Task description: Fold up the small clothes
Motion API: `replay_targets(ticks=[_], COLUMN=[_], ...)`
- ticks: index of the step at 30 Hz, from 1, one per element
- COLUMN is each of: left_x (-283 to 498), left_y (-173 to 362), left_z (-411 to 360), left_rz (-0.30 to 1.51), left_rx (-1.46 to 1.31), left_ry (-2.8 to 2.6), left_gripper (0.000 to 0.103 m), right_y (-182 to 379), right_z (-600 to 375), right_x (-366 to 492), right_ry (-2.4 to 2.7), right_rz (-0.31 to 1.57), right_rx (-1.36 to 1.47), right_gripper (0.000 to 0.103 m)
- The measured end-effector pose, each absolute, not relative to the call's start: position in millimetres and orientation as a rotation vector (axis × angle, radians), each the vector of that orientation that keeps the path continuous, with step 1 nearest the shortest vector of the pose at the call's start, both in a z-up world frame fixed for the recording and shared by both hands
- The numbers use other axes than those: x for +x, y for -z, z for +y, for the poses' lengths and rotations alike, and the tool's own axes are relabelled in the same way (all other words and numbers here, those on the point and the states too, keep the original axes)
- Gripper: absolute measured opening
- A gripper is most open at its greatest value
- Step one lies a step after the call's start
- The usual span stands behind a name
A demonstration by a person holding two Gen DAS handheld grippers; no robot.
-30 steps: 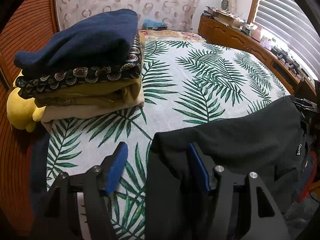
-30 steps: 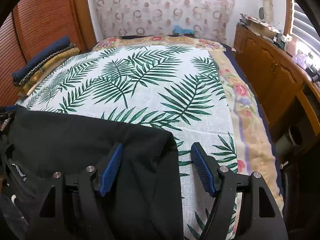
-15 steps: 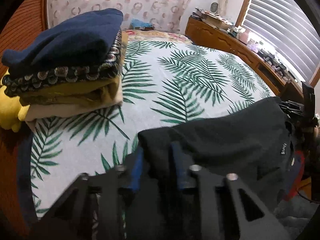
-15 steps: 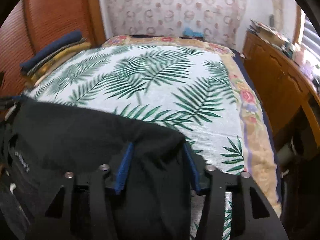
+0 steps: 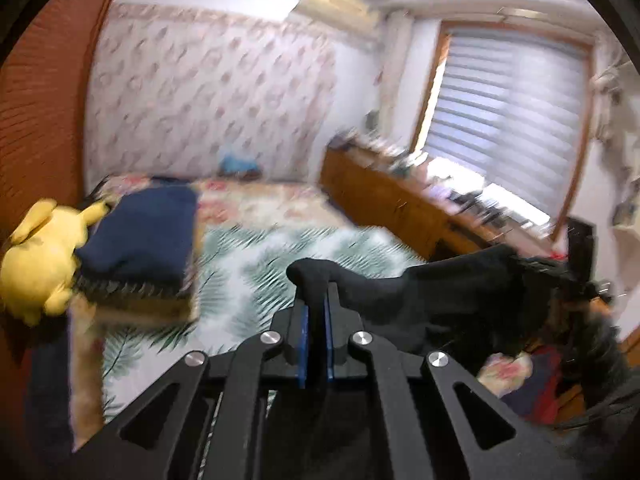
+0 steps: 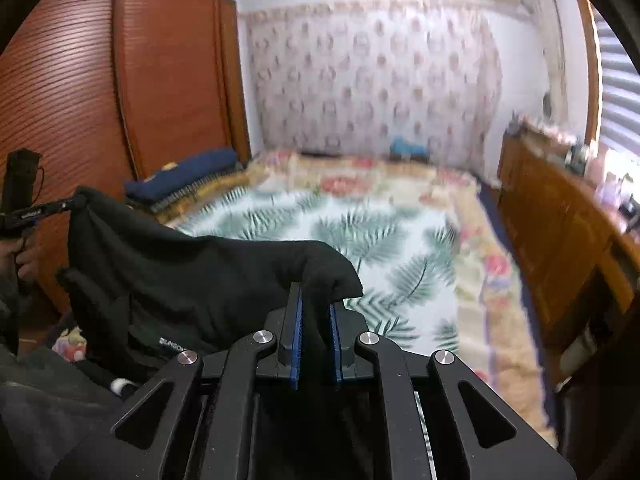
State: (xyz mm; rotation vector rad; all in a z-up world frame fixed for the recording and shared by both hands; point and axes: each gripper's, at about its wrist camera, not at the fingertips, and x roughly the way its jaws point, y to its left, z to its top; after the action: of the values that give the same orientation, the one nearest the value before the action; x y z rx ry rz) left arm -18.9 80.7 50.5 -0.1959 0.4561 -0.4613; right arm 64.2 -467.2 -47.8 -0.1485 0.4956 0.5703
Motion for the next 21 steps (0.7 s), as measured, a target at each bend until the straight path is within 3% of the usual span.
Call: replay_targets(ticks=[13,21], left_x=[-72,-93], left_y=[-217,-287], left_z=[97,111], left_rz=[0.153,0.020], left_rx=[-0.096,-0.024], left_ry=[0.481,0.419], left_gripper=[0.003,0.003], right_y=[-118,-200], right_z=[-487,-489], right_x=[-19,-51], right_ry=[-0.557,-0.535], right_rz=[0.111,-0.049], right_rx=[-0.115,-0.175], right_gripper=[0.008,0.008])
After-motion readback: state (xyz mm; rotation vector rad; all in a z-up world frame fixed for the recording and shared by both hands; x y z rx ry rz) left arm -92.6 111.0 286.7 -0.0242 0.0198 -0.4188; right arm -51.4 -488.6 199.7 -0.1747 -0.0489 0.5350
